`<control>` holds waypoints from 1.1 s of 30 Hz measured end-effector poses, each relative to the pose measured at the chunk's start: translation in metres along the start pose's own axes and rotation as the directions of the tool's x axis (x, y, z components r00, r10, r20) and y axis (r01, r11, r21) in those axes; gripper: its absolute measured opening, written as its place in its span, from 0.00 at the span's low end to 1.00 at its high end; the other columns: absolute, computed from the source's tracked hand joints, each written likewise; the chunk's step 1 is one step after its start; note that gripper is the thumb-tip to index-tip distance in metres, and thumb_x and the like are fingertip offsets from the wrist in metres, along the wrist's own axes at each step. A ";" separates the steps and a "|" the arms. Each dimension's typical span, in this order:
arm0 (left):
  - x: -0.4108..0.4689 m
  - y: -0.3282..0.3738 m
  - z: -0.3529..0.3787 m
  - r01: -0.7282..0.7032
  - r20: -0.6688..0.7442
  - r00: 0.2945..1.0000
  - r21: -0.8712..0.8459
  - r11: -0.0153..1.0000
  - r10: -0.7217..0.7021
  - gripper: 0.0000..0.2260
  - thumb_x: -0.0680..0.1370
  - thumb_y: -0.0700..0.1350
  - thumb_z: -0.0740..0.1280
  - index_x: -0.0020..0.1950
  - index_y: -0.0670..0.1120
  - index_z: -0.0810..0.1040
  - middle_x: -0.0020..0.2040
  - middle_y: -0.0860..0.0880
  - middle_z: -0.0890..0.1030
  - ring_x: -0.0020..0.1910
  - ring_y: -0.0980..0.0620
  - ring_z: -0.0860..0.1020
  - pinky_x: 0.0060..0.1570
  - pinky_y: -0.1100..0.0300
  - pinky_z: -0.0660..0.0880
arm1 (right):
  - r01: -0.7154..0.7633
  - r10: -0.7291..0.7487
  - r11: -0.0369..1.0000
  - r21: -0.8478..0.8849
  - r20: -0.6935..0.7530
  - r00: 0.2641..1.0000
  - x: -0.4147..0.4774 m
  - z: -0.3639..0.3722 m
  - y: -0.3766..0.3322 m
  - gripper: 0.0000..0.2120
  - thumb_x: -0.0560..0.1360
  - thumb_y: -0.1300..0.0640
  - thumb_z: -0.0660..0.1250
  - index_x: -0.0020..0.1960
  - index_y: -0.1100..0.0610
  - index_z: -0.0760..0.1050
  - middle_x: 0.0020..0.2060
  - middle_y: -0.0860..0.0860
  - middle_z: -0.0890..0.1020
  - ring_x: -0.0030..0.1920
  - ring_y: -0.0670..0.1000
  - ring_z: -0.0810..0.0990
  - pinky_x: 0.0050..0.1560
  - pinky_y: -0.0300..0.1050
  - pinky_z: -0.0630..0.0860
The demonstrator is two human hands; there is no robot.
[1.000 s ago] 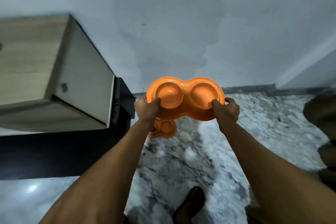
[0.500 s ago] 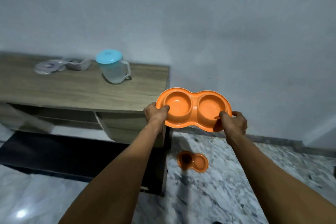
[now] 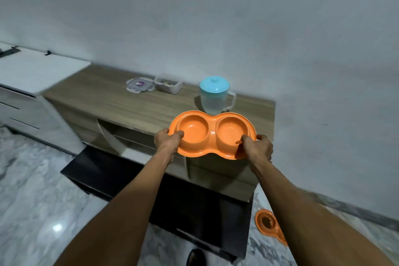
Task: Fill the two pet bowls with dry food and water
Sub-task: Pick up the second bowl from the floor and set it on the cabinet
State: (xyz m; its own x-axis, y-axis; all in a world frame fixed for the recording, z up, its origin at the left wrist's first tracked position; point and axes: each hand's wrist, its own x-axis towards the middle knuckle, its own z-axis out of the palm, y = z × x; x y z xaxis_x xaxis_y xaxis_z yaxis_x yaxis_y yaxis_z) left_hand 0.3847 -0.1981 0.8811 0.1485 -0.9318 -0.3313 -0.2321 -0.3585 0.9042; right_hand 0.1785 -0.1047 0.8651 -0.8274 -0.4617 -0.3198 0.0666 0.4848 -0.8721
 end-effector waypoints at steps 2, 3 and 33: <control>0.037 0.002 -0.018 0.013 -0.019 1.000 0.003 1.000 -0.013 0.26 0.72 0.44 0.74 0.68 0.40 0.75 0.60 0.40 0.80 0.56 0.41 0.80 0.53 0.47 0.80 | -0.002 0.002 1.000 0.000 0.027 1.000 0.004 0.042 -0.011 0.29 0.68 0.47 0.72 0.67 0.55 0.73 0.64 0.58 0.77 0.60 0.62 0.77 0.62 0.60 0.76; 0.055 0.004 -0.025 0.012 -0.026 1.000 0.001 1.000 -0.012 0.25 0.72 0.44 0.74 0.68 0.40 0.75 0.60 0.40 0.80 0.56 0.41 0.80 0.51 0.49 0.80 | -0.004 0.004 1.000 -0.005 0.038 0.999 0.007 0.062 -0.017 0.29 0.69 0.47 0.72 0.68 0.55 0.73 0.64 0.58 0.77 0.60 0.62 0.78 0.62 0.60 0.76; 0.431 0.022 -0.078 -0.119 0.325 0.945 0.427 0.896 -0.030 0.16 0.63 0.63 0.71 0.34 0.50 0.79 0.38 0.48 0.84 0.42 0.43 0.83 0.47 0.45 0.82 | -0.282 0.253 0.955 -0.092 -0.241 0.937 0.059 0.361 -0.088 0.25 0.72 0.49 0.71 0.66 0.57 0.76 0.64 0.60 0.77 0.62 0.62 0.76 0.61 0.53 0.73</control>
State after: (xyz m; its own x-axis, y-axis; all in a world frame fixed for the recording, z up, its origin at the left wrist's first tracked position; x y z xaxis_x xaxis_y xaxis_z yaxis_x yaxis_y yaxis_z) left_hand 0.5185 -0.6031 0.7794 -0.1654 -0.8887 -0.4275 -0.6364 -0.2350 0.7347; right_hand 0.3252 -0.4427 0.7898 -0.8927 -0.1307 -0.4312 0.2455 0.6615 -0.7087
